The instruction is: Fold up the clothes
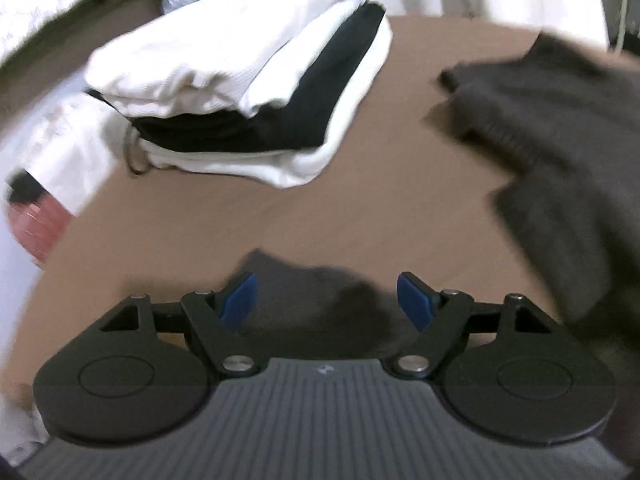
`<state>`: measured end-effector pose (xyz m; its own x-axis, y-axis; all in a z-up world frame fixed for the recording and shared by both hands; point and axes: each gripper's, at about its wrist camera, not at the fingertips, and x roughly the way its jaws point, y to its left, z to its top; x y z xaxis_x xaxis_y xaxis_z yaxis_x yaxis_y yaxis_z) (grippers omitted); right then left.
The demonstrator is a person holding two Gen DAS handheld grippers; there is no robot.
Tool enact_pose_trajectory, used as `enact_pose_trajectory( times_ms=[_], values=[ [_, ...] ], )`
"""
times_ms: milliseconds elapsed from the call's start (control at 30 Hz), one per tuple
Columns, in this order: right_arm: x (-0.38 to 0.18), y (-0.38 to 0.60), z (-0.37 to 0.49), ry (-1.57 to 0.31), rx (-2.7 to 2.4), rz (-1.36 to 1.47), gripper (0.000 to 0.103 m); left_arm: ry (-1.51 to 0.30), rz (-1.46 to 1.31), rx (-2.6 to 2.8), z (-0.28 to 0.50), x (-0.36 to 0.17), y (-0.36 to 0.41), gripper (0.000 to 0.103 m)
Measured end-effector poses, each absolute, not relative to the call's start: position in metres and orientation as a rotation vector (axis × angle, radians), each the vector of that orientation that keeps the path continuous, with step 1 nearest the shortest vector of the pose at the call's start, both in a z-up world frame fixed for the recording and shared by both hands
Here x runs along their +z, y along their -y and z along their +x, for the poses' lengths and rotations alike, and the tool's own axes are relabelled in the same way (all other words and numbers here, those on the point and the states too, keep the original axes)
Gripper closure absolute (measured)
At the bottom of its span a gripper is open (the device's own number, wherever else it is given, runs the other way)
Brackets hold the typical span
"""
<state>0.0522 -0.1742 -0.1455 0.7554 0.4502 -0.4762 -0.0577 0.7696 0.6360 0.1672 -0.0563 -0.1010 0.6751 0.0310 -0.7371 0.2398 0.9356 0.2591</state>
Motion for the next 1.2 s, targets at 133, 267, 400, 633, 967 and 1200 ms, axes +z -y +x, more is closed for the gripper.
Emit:
enact_pose_trajectory(
  times_ms=[133, 267, 400, 633, 967, 1200],
  values=[
    [-0.11, 0.19, 0.022, -0.613, 0.11, 0.237, 0.093, -0.805, 0.312, -0.21, 0.154, -0.088, 0.061, 0.025],
    [-0.134, 0.236, 0.01, -0.685, -0.104, 0.272, 0.094, -0.774, 0.332, -0.324, 0.139, -0.085, 0.08, 0.02],
    [-0.149, 0.255, 0.005, -0.693, -0.201, 0.286, 0.095, -0.781, 0.272, -0.356, 0.134, -0.094, 0.095, 0.02],
    [-0.18, 0.255, 0.006, -0.73, -0.276, 0.254, 0.095, -0.741, 0.139, -0.598, 0.117, -0.08, 0.101, 0.001],
    [-0.178, 0.265, -0.01, -0.739, -0.291, 0.337, 0.09, -1.133, 0.255, -0.821, 0.099, -0.129, 0.146, 0.056],
    [-0.168, 0.268, -0.03, -0.72, -0.124, 0.552, 0.054, -1.189, -0.121, -1.013, 0.097, -0.116, 0.132, 0.084]
  ],
)
